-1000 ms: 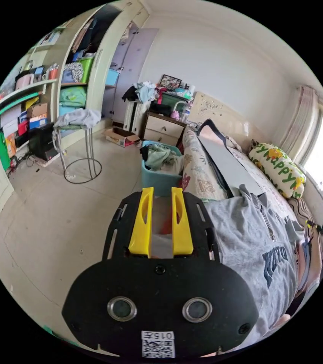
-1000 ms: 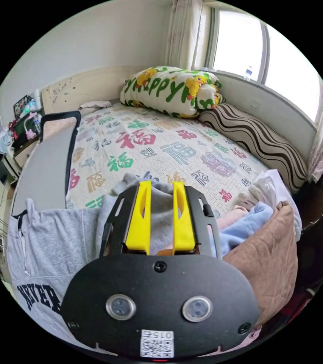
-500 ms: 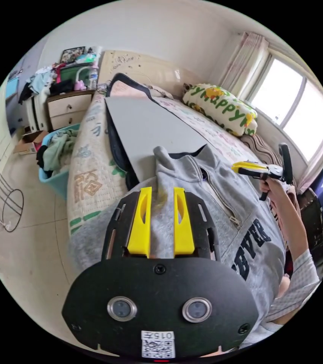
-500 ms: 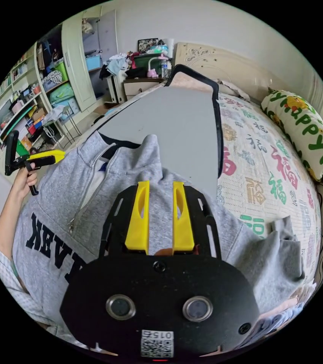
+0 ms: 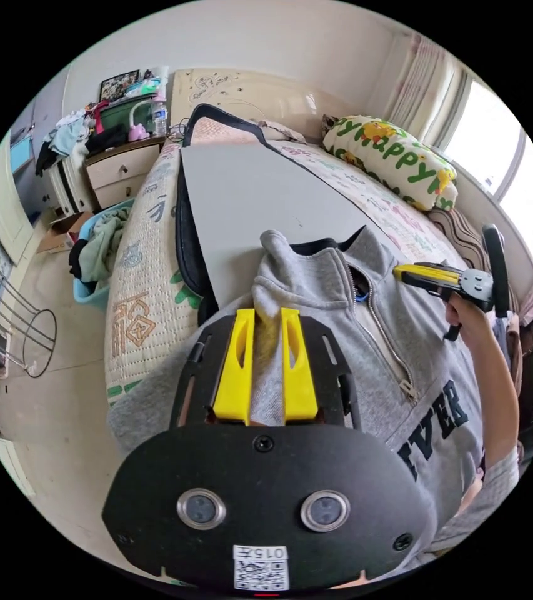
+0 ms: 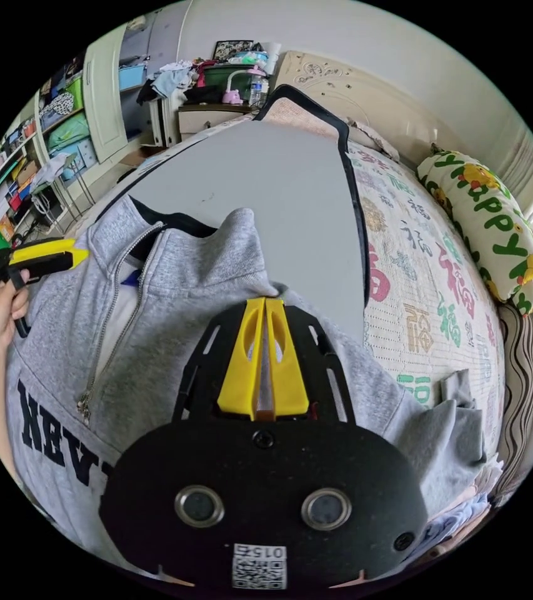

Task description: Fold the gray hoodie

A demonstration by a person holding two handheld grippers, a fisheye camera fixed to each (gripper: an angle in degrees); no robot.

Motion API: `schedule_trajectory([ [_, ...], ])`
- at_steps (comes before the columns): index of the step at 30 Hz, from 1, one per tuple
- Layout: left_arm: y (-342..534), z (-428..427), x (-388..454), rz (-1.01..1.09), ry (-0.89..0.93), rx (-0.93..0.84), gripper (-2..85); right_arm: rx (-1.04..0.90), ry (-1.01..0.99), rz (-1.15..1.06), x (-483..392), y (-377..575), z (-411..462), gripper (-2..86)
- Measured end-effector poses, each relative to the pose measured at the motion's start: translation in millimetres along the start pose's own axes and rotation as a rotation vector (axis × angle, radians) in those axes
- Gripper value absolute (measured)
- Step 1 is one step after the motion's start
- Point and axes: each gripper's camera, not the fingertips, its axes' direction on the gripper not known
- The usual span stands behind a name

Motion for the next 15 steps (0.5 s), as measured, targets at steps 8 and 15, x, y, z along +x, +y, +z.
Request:
schedule_trajectory([
  [8, 16, 1, 12, 0.096, -0.123, -0.016, 6.5, -0.001, 0.063, -0.026, 18, 68, -13, -1.0],
  [15, 3, 15, -13, 0.04, -0.09, 0.014, 4.6, -0.009, 0.236, -0.059, -1, 75, -4, -0.9],
])
